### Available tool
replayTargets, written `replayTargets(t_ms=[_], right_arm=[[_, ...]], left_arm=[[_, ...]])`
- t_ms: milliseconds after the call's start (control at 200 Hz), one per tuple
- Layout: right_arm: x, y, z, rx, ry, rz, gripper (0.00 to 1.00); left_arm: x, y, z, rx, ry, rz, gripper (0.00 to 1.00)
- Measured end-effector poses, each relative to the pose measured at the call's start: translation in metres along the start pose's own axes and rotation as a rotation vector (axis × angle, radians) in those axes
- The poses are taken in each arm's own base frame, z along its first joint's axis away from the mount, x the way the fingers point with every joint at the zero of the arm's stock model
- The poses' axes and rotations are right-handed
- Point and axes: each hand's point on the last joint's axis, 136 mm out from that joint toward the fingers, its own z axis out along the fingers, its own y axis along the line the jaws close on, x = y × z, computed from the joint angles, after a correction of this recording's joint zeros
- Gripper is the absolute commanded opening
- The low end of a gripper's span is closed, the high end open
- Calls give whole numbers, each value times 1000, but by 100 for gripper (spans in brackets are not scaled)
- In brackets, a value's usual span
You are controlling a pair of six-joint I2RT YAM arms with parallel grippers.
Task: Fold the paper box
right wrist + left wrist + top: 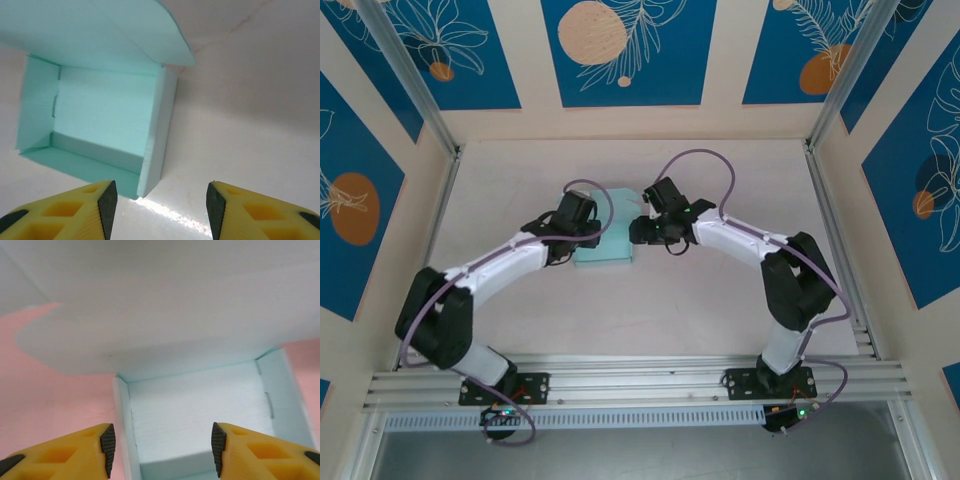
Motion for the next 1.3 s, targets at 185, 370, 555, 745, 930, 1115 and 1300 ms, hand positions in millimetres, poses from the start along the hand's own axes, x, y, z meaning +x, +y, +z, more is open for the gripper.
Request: replayTargets(t_ms=[185,370,555,745,930,1115,1300], right_arm=[[-10,3,-33,13,-51,-67,57],[-43,9,-64,27,-118,-158,63],[-70,6,-74,8,-148,-235,65],[-74,0,-45,-14,-83,-294,68],[-76,1,-19,-53,-30,-328,68],[-79,10,-5,-104,-10,-356,66],[-81,18,2,-145,1,-373,60]], left_arm=[[-27,16,-47,15,-121,56,75],[-55,55,-57,-13,-181,166,89],[-55,79,-33,43,-177,206,84],[-32,90,-2,167,-160,169,84],[-28,78,16,253,-145,192,82],[-28,72,30,295,-126,210,73],[-35,67,34,321,-131,215,71]])
